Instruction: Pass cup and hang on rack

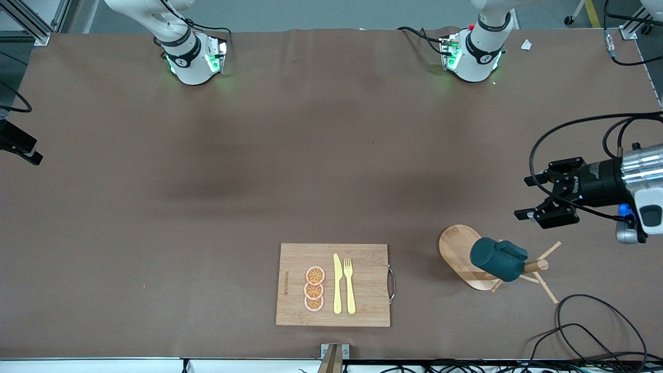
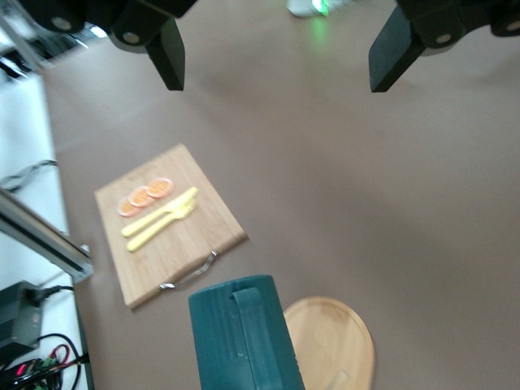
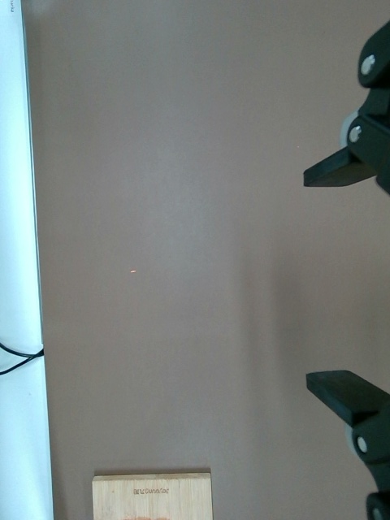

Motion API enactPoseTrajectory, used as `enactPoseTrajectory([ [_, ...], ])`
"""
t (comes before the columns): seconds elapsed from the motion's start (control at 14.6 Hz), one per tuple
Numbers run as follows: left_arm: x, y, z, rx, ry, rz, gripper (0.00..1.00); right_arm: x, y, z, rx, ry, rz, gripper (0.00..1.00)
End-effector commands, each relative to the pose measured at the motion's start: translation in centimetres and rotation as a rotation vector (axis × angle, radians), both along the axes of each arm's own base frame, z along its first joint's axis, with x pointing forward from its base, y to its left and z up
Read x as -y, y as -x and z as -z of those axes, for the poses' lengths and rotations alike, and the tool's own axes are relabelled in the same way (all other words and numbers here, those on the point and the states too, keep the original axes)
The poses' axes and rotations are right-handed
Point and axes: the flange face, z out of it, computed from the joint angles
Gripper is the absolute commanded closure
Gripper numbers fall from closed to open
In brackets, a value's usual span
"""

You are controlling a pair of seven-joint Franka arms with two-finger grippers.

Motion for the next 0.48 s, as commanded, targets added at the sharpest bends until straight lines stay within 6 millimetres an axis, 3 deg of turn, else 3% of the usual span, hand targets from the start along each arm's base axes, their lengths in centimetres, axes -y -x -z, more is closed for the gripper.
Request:
enactPoseTrajectory([
  [0.0,3.7,1.6,-1.0,0.06,-0.144,0.139,0.0,0.4,0.8,-0.6,0.003,0.003,-0.006,0.0],
  [0.21,5.6,2.0,-1.7,0.167,-0.358,0.333,0.0,0.5,0.9,-0.7,0.003,0.003,-0.005,0.0],
  [0.41,4.0,3.0,-4.2,0.246,-0.513,0.514,0.0,0.5,0.9,-0.7,0.003,0.003,-0.005,0.0],
])
